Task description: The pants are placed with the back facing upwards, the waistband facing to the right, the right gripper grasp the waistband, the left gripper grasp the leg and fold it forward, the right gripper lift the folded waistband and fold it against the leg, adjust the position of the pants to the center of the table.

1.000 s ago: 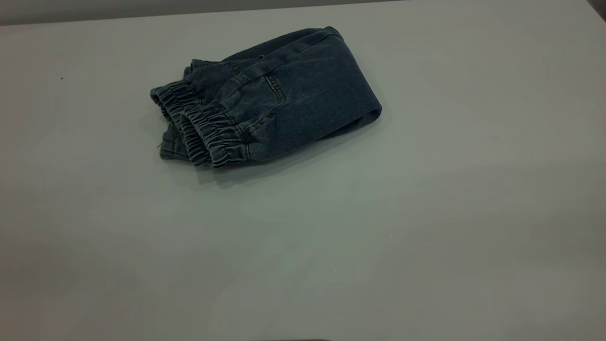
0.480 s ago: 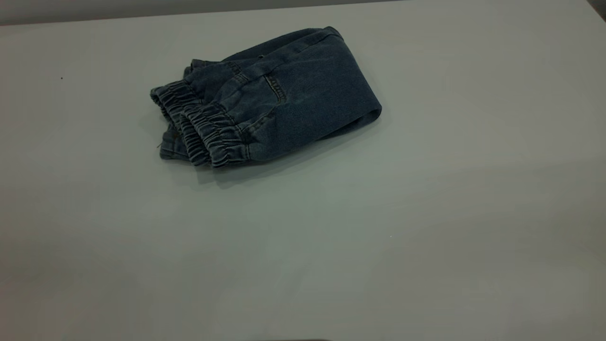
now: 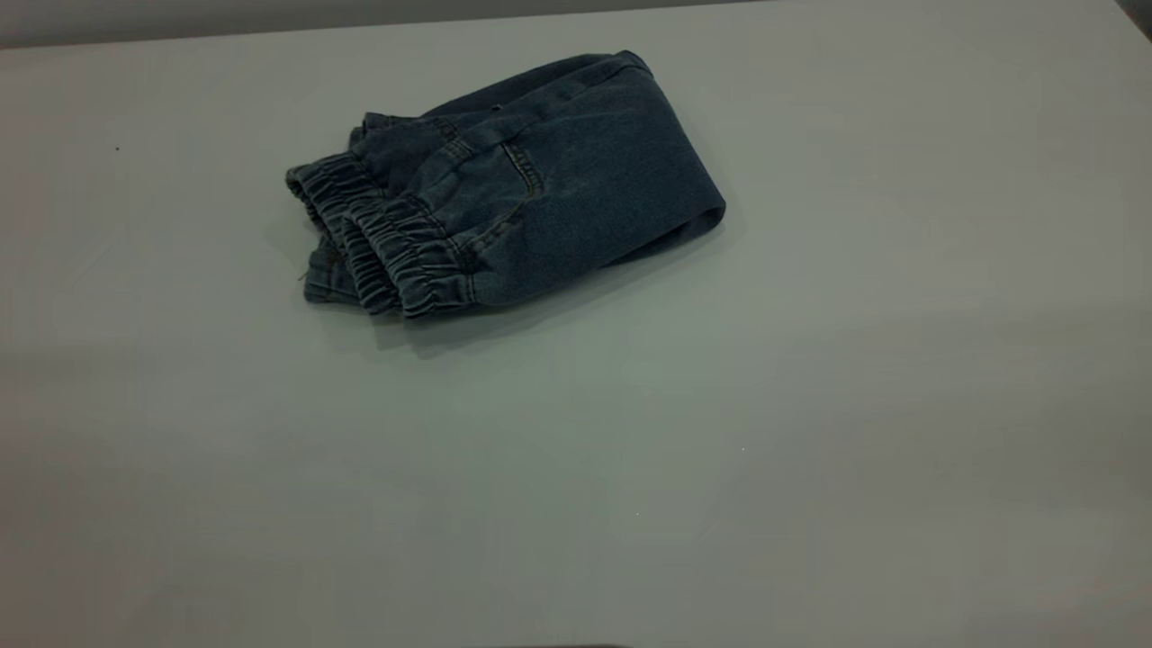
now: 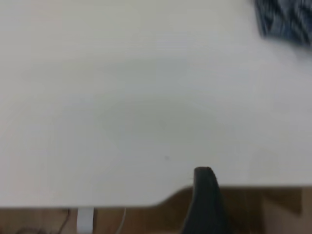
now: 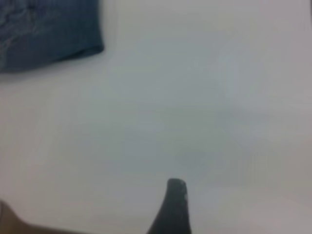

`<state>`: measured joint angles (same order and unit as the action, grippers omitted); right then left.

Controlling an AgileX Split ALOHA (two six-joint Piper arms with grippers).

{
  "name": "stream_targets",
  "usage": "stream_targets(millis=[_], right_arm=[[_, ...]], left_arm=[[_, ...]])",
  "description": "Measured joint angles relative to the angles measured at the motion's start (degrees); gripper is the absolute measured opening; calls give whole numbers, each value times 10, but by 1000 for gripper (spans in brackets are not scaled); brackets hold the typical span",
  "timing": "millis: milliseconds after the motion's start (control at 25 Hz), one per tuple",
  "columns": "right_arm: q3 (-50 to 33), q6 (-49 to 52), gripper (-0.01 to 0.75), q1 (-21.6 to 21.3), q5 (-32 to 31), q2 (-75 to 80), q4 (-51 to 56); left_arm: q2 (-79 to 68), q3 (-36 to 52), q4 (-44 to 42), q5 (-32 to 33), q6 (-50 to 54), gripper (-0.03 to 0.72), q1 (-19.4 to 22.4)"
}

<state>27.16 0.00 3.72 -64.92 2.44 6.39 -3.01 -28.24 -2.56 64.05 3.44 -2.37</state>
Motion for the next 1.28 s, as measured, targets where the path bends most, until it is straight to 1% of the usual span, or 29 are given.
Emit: stream_targets(millis=[120,240,360,1080,1280], right_arm=[[0,0,594,-24,0,-26,1],[0,0,594,-45,0,-30,2],[0,0,594,-55,0,-31,7],[0,0,594,-55,0,-31,8],[0,-24,594,-55,0,-31,-4]], left_arm=[[36,0,0,2,0,471,0],[40,0,0,4,0,471,0],[40,0,0,5,0,471,0],[40,0,0,6,0,471,0],[40,0,0,6,0,471,0]])
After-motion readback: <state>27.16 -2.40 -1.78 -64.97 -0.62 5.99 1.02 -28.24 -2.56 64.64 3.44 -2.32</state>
